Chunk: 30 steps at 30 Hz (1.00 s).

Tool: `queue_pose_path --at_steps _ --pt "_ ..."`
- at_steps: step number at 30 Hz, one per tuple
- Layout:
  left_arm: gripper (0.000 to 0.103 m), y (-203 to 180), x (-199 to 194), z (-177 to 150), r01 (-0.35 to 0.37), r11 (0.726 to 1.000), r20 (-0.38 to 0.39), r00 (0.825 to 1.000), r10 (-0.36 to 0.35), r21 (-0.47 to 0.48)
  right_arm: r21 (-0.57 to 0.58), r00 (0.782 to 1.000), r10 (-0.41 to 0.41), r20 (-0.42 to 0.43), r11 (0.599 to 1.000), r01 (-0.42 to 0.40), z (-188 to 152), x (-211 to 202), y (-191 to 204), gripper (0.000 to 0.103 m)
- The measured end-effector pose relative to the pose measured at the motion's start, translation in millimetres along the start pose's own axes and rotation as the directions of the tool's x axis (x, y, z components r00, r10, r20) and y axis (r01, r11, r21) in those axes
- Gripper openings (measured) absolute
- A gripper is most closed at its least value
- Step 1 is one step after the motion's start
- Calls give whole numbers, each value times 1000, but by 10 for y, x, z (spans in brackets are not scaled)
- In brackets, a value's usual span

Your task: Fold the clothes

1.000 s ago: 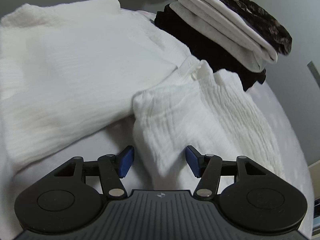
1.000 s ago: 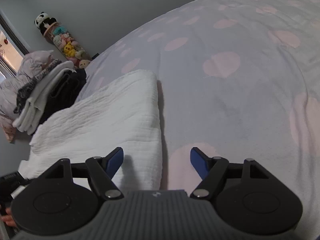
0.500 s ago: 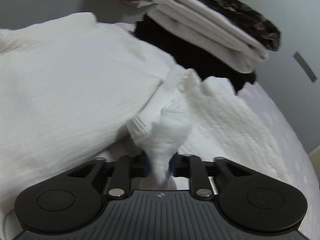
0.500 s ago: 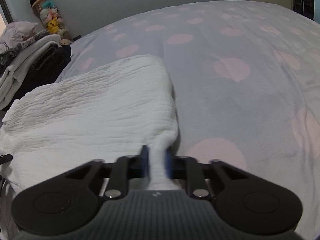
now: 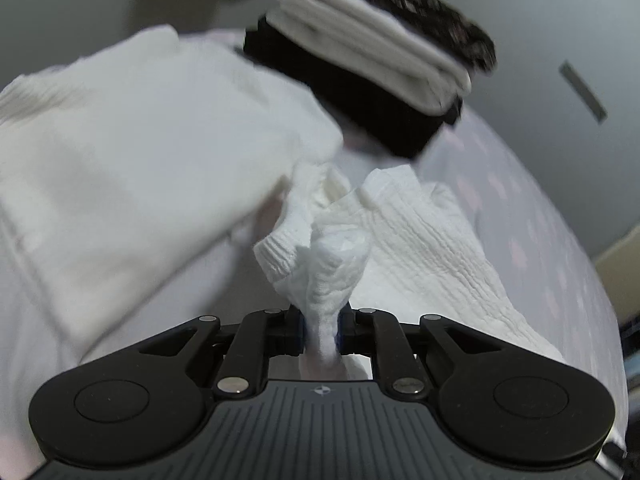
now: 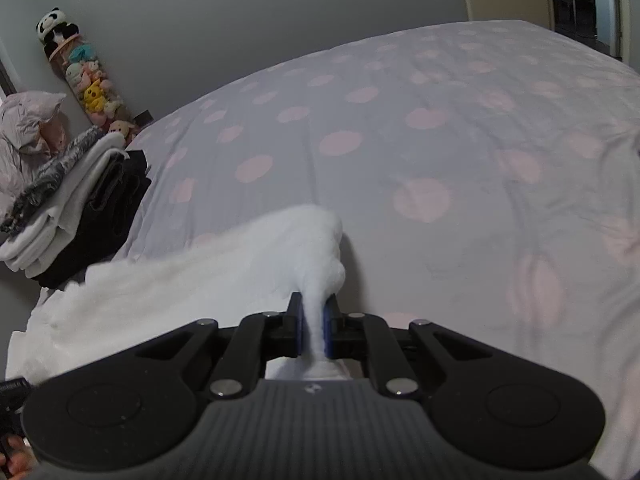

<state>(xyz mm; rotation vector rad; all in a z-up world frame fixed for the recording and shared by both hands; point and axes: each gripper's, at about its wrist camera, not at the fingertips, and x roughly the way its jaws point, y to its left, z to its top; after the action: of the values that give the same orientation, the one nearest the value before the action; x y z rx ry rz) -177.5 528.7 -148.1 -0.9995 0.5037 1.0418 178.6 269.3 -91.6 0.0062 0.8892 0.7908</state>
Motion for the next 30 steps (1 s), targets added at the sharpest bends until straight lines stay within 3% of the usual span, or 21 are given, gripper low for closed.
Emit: queue_pose_path --at_steps 4,9,13,17,19,21,25,30 --pt "16 -7 -188 -225 19 1000 -98 995 -18 9 11 999 -23 -23 1000 23 -114 -337 -287 11" --pt "17 -157 -343 -497 -27 993 -165 985 46 117 29 994 -76 -83 996 79 -389 -597 -645 11" --pt "20 -170 -219 -603 -91 982 -236 963 129 164 3 979 -117 -169 993 119 -649 -503 -800 11" --pt "25 -114 -104 -639 -133 978 -294 939 177 163 -31 967 -156 -200 988 153 -838 -328 -854 13" --pt "28 -130 -150 -657 -138 974 -280 942 185 178 -44 962 -165 -216 986 160 -882 -275 -867 16" --pt "28 -156 -259 -679 -132 973 -247 953 177 188 -39 965 -158 -209 987 153 -871 -290 -884 25" --pt "28 -168 -554 -754 -106 976 -173 975 139 188 22 985 -64 -159 997 68 -877 -445 -1015 40" --pt "28 -118 -928 -786 -26 991 -16 999 28 131 151 1000 -11 -21 988 14 -905 -655 -1153 45"
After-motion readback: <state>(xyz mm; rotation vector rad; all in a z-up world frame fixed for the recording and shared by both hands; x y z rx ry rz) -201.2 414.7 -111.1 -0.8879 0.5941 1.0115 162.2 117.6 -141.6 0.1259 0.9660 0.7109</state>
